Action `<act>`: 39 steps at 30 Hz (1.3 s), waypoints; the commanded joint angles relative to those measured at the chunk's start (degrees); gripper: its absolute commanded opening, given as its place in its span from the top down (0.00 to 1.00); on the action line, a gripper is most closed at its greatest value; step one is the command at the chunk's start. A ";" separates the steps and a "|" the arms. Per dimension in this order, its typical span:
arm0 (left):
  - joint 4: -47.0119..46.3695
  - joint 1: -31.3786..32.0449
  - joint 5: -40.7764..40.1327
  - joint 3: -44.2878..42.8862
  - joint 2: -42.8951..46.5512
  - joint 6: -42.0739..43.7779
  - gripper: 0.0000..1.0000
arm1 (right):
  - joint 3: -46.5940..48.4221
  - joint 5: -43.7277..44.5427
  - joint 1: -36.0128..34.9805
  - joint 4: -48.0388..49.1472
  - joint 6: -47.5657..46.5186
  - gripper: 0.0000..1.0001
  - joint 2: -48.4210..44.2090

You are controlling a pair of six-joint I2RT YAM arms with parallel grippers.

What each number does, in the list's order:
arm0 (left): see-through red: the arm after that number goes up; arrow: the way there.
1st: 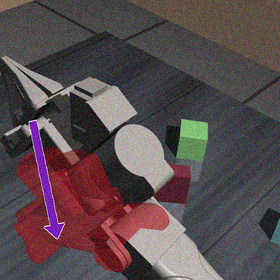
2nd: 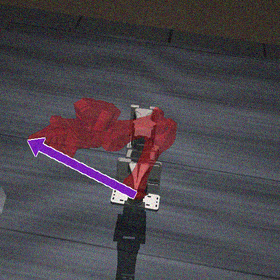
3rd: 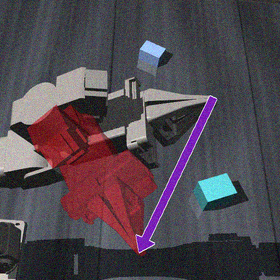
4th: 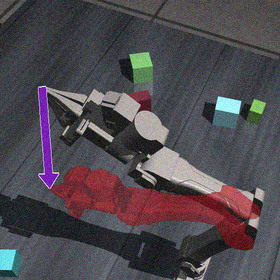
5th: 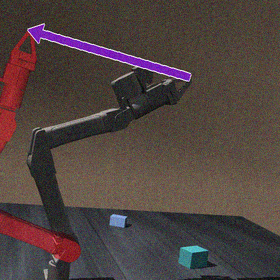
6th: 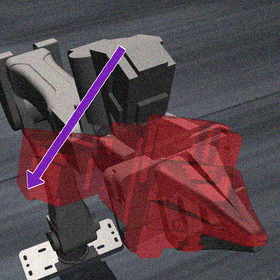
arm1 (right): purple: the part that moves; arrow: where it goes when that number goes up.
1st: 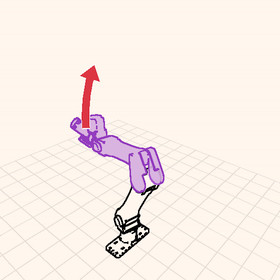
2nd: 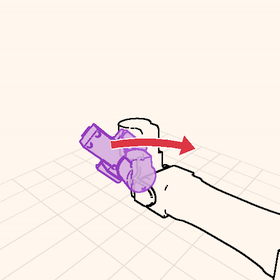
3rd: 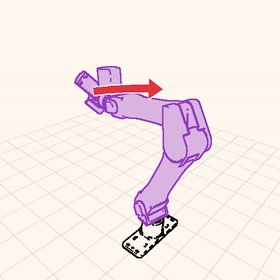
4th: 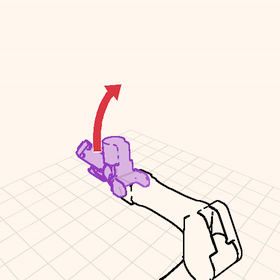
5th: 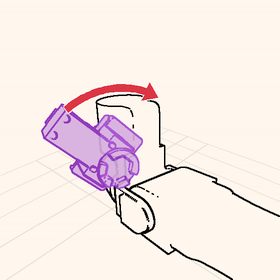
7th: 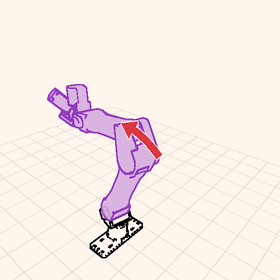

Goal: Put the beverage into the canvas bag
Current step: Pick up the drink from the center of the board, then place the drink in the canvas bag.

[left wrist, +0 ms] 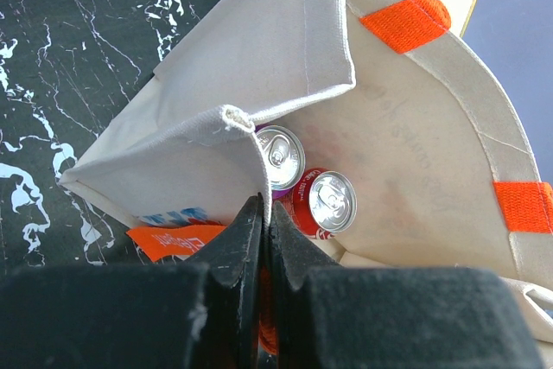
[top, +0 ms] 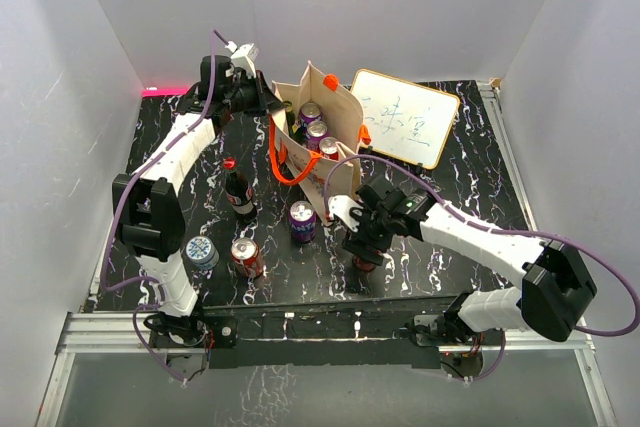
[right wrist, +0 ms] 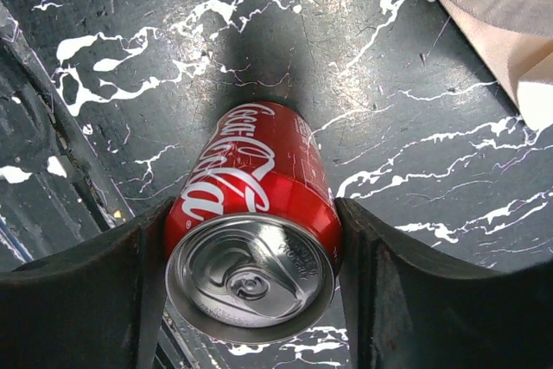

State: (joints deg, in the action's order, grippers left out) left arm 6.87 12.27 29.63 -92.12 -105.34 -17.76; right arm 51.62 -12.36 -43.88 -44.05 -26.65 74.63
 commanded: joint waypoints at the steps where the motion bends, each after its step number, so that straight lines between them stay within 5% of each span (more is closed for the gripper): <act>1: -0.56 0.00 1.38 0.19 3.66 0.71 1.00 | 3.66 -0.57 -0.12 0.27 0.32 0.58 -2.59; 4: -0.93 0.02 1.37 0.25 3.36 1.07 1.00 | 7.53 -0.95 -0.13 -1.86 0.61 0.84 -4.01; 6: -1.26 -0.01 1.39 0.44 3.10 1.27 1.00 | 10.77 -0.79 -0.07 -2.72 0.69 0.92 -5.00; 16: -1.92 0.03 2.99 1.23 2.50 3.24 1.00 | 37.20 0.79 -0.15 -7.63 3.59 0.92 0.38; 29: -2.57 -0.13 2.96 0.59 3.42 3.32 0.99 | 70.10 10.44 1.63 -5.13 9.99 0.92 20.85; 32: -3.31 -0.91 3.16 0.09 3.55 0.77 0.85 | 72.44 10.43 4.09 -4.80 12.50 0.92 23.82; 39: -10.76 -3.53 4.69 0.27 6.34 -0.17 0.30 | 75.86 10.59 7.50 -4.24 14.59 0.92 28.64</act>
State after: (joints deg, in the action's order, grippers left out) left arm 2.31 10.37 32.23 -91.07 -105.21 -18.11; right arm 122.41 -2.72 -37.78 -55.48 -14.46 104.42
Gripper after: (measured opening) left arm 0.608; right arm 0.678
